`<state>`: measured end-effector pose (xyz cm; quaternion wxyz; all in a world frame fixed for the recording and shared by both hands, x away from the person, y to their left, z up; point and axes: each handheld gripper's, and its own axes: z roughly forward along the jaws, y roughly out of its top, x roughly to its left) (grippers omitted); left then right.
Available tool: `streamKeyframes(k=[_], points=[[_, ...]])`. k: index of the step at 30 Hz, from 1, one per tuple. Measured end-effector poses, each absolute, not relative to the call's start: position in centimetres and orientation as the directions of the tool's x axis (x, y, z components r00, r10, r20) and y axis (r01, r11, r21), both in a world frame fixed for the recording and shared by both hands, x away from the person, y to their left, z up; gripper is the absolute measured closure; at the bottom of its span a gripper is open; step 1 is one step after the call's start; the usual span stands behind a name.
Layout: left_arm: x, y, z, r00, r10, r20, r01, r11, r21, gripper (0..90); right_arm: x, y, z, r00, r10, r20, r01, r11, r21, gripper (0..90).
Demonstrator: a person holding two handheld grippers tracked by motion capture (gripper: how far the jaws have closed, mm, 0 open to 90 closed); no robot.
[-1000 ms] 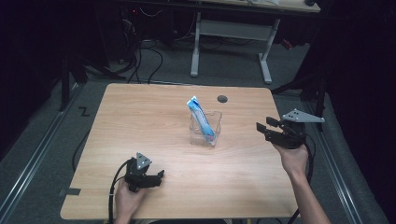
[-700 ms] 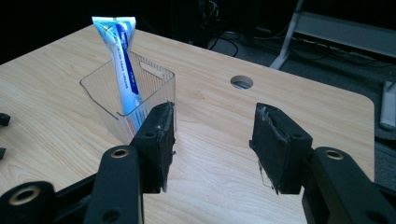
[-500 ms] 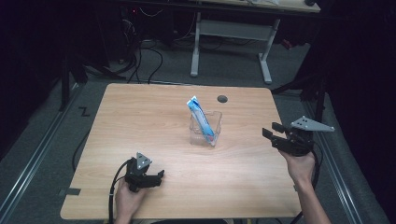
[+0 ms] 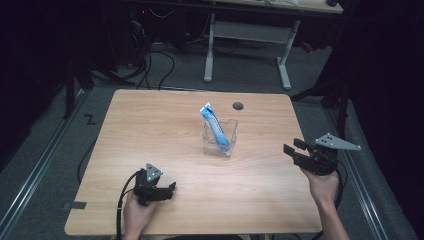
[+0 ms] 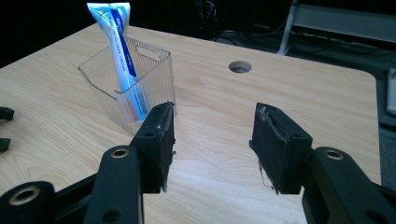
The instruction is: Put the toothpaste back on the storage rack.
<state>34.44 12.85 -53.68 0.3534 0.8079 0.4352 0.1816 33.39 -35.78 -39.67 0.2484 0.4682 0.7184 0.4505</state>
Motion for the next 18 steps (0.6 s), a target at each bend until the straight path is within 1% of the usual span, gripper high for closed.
streamKeyframes(k=[18], points=[[34.5,12.8,-53.7,0.551,0.834,-0.016,0.577,-0.367,0.730,15.2,32.8,-35.9,-42.2,-0.416,0.903,0.105,0.471,0.115,0.875,49.0]])
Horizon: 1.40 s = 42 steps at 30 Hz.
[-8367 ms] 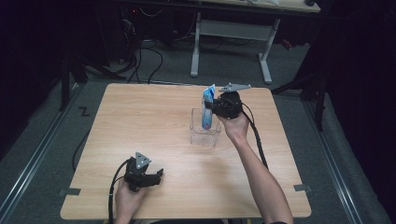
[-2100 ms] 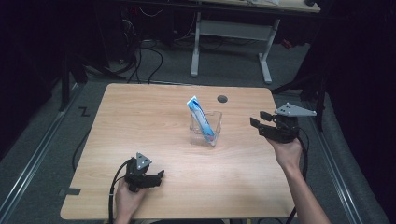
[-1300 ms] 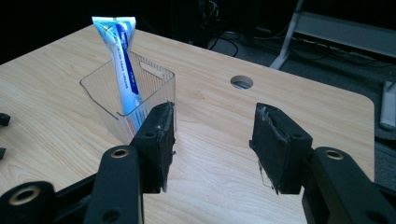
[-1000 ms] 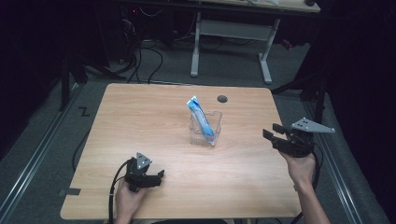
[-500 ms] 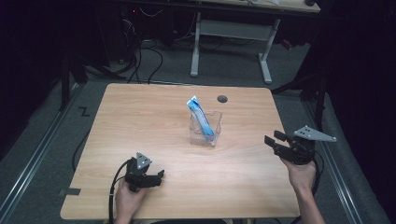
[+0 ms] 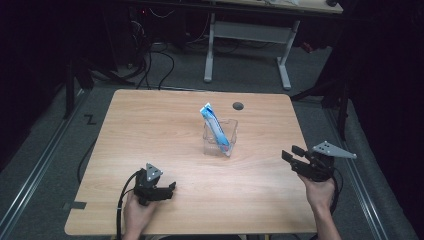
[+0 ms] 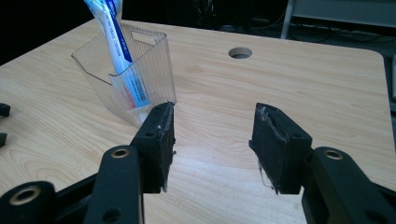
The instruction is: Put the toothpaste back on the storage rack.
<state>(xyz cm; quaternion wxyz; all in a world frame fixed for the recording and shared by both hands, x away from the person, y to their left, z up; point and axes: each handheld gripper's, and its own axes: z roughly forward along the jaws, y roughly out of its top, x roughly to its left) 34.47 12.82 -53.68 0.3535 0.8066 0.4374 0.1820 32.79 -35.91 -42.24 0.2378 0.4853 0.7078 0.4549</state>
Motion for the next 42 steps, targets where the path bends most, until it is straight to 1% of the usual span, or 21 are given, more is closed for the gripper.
streamKeyframes(k=[13,19,24,29,42], points=[[34.5,12.8,-53.7,0.551,0.835,-0.016,0.578,-0.367,0.729,15.3,33.1,-35.3,-44.1,-0.411,0.904,0.117,0.495,0.114,0.861,49.5],[34.5,12.8,-53.7,0.550,0.835,-0.017,0.578,-0.366,0.729,15.3,32.8,-35.4,-44.7,-0.404,0.906,0.125,0.489,0.098,0.867,50.2],[34.5,12.8,-53.7,0.550,0.835,-0.017,0.578,-0.366,0.729,15.3,32.7,-35.5,-45.5,-0.397,0.908,0.131,0.508,0.099,0.856,50.5],[34.5,12.8,-53.7,0.550,0.835,-0.017,0.578,-0.366,0.729,15.3,32.6,-35.4,-46.0,-0.399,0.907,0.136,0.511,0.097,0.854,53.4],[34.5,12.8,-53.7,0.549,0.836,-0.017,0.578,-0.365,0.729,15.3,33.0,-34.8,-47.5,-0.414,0.895,0.168,0.550,0.098,0.830,50.6]])
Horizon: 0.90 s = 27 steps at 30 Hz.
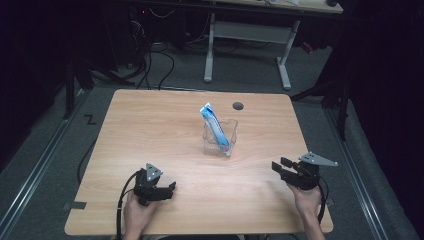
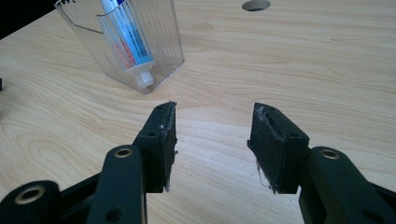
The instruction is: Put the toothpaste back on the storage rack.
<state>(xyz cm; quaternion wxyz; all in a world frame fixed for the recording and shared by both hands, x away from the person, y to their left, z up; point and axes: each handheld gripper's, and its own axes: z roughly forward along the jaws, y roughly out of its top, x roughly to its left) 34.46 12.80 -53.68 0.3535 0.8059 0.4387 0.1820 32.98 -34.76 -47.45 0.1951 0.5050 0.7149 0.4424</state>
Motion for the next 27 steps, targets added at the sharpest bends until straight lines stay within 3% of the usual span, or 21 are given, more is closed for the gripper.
streamKeyframes(k=[17,27], points=[[34.4,12.8,-53.7,0.552,0.834,-0.015,0.577,-0.369,0.729,15.3,33.5,-32.9,-49.0,-0.416,0.905,0.089,0.594,0.196,0.780,47.1],[34.4,12.8,-53.7,0.552,0.834,-0.015,0.577,-0.369,0.729,15.3,34.1,-32.6,-50.1,-0.400,0.912,0.090,0.611,0.192,0.768,46.9]])
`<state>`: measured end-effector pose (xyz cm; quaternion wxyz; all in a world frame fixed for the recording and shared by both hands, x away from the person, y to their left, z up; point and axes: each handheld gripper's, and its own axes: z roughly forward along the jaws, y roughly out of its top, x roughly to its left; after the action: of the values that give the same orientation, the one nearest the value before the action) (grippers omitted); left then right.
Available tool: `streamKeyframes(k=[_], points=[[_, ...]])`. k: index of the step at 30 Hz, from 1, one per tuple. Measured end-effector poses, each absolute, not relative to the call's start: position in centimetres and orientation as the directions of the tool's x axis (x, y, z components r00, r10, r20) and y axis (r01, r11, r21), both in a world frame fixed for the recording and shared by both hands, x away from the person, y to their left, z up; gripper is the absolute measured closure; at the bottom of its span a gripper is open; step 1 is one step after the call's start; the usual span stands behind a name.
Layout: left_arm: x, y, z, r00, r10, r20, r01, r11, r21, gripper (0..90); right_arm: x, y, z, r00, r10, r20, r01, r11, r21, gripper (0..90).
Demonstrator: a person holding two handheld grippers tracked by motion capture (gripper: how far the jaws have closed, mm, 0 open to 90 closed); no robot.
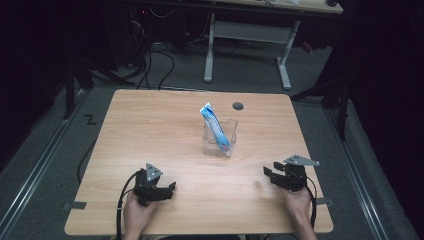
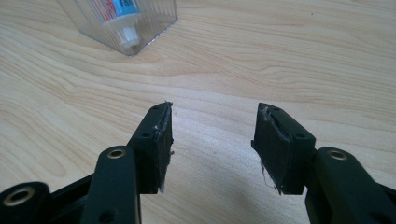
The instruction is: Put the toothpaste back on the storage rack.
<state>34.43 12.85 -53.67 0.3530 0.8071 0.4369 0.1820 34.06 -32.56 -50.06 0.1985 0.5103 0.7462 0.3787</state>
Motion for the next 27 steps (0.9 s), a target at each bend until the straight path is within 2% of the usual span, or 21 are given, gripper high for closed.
streamKeyframes(k=[3,18,27], points=[[34.4,12.8,-53.7,0.552,0.834,-0.015,0.577,-0.369,0.729,15.3,34.3,-32.5,-50.5,-0.391,0.915,0.095,0.624,0.188,0.758,46.7],[34.4,12.8,-53.7,0.552,0.834,-0.015,0.577,-0.369,0.729,15.3,34.7,-31.0,-51.6,-0.391,0.920,-0.022,0.622,0.282,0.731,47.0],[34.4,12.8,-53.7,0.552,0.834,-0.015,0.577,-0.369,0.729,15.3,34.8,-30.0,-52.3,-0.409,0.912,-0.028,0.624,0.302,0.720,46.8]])
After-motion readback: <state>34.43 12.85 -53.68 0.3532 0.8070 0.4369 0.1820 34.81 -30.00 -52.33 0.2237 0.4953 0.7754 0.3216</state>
